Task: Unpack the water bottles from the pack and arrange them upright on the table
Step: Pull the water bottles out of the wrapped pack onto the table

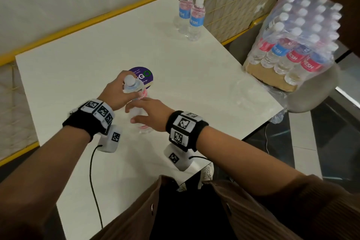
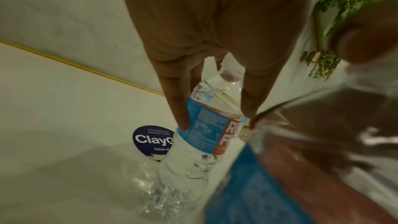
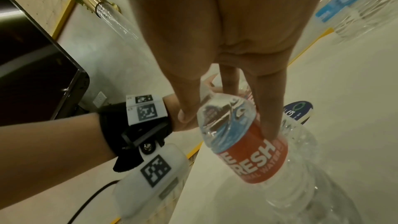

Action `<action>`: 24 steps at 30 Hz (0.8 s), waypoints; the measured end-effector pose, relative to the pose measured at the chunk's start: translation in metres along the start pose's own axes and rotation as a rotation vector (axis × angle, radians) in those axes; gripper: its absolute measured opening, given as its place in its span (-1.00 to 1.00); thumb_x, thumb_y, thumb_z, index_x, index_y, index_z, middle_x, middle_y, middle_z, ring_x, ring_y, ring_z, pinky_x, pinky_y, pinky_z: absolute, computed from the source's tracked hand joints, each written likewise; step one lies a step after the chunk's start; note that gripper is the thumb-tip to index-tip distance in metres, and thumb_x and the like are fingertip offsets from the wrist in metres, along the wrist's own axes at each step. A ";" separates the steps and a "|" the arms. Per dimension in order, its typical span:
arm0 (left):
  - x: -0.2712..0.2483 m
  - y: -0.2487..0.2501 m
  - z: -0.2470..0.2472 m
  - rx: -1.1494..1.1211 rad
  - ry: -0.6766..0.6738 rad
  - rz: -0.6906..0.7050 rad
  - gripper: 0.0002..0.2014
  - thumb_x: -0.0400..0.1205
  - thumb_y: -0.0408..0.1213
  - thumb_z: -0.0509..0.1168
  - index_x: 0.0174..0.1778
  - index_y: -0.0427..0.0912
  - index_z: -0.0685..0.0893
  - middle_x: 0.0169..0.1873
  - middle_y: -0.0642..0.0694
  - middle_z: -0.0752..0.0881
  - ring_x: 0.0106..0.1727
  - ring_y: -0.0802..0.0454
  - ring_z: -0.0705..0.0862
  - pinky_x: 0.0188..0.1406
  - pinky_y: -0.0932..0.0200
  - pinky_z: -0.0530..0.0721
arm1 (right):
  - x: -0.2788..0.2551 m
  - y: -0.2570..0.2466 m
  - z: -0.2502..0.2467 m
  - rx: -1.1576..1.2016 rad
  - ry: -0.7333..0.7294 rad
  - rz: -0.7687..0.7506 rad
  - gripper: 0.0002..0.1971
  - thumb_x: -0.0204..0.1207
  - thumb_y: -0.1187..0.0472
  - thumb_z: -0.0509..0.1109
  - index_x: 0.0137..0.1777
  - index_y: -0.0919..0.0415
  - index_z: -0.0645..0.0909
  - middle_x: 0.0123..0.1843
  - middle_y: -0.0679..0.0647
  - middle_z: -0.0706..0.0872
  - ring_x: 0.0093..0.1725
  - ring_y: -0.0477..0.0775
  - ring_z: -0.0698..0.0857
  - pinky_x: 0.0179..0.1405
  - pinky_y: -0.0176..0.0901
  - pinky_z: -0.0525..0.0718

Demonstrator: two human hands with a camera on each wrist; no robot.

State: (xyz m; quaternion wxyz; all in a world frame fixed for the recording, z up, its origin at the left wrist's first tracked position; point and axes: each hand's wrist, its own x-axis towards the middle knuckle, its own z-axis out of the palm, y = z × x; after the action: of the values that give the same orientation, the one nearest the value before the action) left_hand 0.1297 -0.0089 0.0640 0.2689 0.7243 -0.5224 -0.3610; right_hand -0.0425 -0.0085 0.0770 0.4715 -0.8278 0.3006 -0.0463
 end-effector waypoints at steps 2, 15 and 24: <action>-0.002 0.004 -0.001 -0.015 -0.026 -0.015 -0.54 0.23 0.07 0.51 -0.01 0.35 0.47 -0.06 0.17 0.64 0.06 -0.05 0.65 0.07 0.01 0.63 | 0.003 -0.003 0.004 0.008 -0.002 -0.024 -0.59 0.54 0.19 0.43 0.39 0.18 0.55 0.42 0.19 0.52 0.42 0.18 0.46 0.39 -0.12 0.37; 0.005 0.157 0.050 0.324 0.079 0.605 -0.71 0.58 -0.16 0.32 0.19 -0.15 0.64 0.28 -0.09 0.58 0.34 -0.05 0.53 0.33 0.23 0.38 | -0.107 0.139 -0.129 0.171 0.445 0.560 -0.73 0.55 0.11 0.42 0.21 0.15 0.65 0.25 0.09 0.68 0.04 -0.01 0.63 -0.01 -0.15 0.61; 0.107 0.267 0.237 0.515 -0.349 0.486 -0.46 0.61 -0.25 0.29 0.55 -0.04 0.40 0.66 -0.20 0.04 0.66 -0.22 0.11 0.62 -0.04 0.21 | -0.168 0.203 -0.176 0.288 0.695 0.702 -0.75 0.55 0.17 0.41 0.21 0.14 0.65 0.06 -0.02 0.67 0.04 -0.02 0.62 0.19 0.00 0.66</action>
State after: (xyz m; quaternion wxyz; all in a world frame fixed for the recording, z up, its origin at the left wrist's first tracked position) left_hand -0.1905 -0.1963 0.1020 0.0632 0.5511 -0.7900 -0.2613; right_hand -0.3351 -0.1261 0.0445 0.4401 -0.5394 0.6900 -0.1983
